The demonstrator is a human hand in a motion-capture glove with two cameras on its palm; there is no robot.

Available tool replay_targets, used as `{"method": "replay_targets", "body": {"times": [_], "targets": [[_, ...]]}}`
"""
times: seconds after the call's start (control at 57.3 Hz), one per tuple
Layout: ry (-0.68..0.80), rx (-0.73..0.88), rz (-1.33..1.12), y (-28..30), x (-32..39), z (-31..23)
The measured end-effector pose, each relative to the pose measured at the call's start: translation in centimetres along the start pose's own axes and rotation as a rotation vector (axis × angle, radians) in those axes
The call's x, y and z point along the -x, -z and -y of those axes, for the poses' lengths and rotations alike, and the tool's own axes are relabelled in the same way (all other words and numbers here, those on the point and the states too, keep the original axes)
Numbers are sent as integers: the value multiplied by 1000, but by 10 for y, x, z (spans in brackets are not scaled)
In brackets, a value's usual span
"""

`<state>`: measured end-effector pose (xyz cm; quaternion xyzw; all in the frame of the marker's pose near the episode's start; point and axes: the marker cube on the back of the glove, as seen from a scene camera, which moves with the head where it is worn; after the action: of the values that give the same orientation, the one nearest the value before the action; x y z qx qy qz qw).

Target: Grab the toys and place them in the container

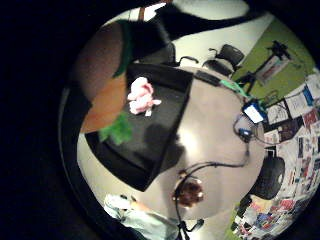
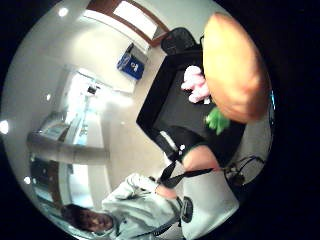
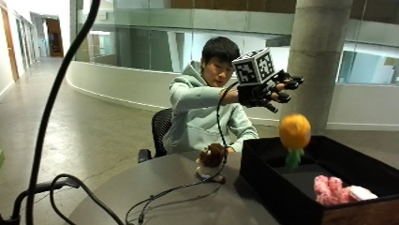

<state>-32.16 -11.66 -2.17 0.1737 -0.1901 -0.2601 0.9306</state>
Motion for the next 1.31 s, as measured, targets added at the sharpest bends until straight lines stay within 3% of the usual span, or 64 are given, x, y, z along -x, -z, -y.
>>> {"method": "replay_targets", "body": {"times": [0.331, 0.506, 0.75, 0.994, 1.099, 1.308], "targets": [[14, -14, -152, 58, -38, -23], [-169, -70, -223, 124, -106, -65], [-310, 34, -267, 155, -186, -144], [-93, 194, -164, 65, -213, -175], [-114, 280, -83, 7, -193, -199], [15, 357, -109, -76, -154, -204]]}}
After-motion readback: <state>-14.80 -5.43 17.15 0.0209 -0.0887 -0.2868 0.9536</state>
